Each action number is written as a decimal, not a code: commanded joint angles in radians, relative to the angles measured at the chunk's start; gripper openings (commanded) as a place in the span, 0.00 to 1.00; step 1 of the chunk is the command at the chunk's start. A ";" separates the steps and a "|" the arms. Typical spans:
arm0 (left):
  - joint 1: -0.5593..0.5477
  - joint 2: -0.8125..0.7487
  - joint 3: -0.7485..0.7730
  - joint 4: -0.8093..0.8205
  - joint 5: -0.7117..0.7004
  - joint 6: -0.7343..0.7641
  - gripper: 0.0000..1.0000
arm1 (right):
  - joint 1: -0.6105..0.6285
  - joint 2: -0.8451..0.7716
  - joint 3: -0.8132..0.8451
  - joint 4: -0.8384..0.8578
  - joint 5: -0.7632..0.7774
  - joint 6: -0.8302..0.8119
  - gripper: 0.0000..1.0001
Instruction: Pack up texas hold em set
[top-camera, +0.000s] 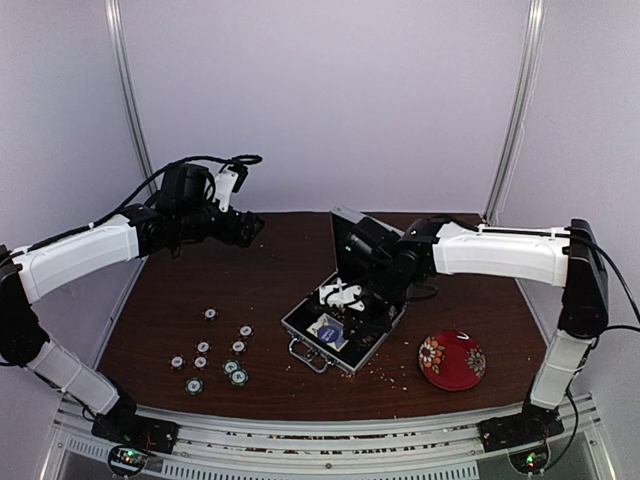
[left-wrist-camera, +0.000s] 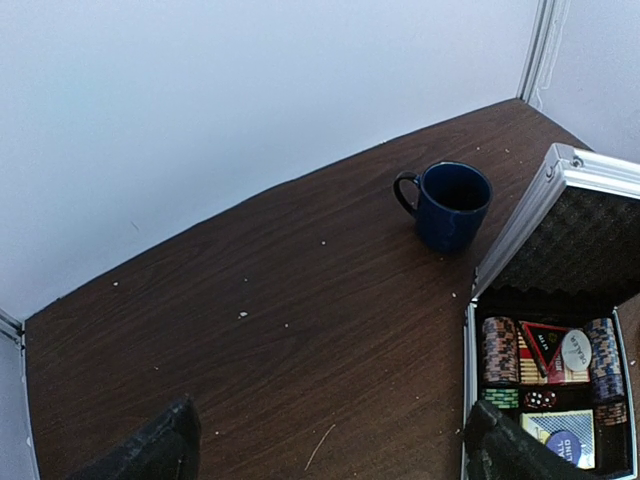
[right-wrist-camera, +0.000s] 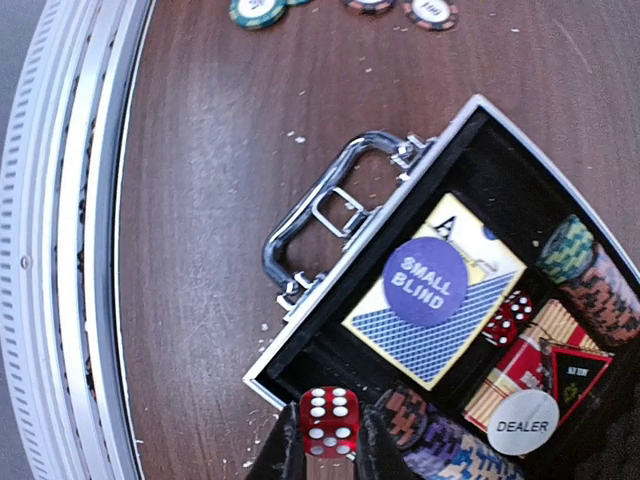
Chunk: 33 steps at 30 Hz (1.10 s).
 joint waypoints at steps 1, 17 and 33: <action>0.011 0.004 0.029 0.008 -0.014 -0.005 0.93 | -0.037 0.056 0.068 0.014 0.045 0.092 0.14; 0.009 -0.007 0.029 0.008 -0.003 0.000 0.94 | -0.074 0.242 0.171 0.028 0.213 0.200 0.14; 0.010 -0.007 0.029 0.008 0.000 0.002 0.94 | -0.093 0.303 0.183 0.037 0.243 0.213 0.18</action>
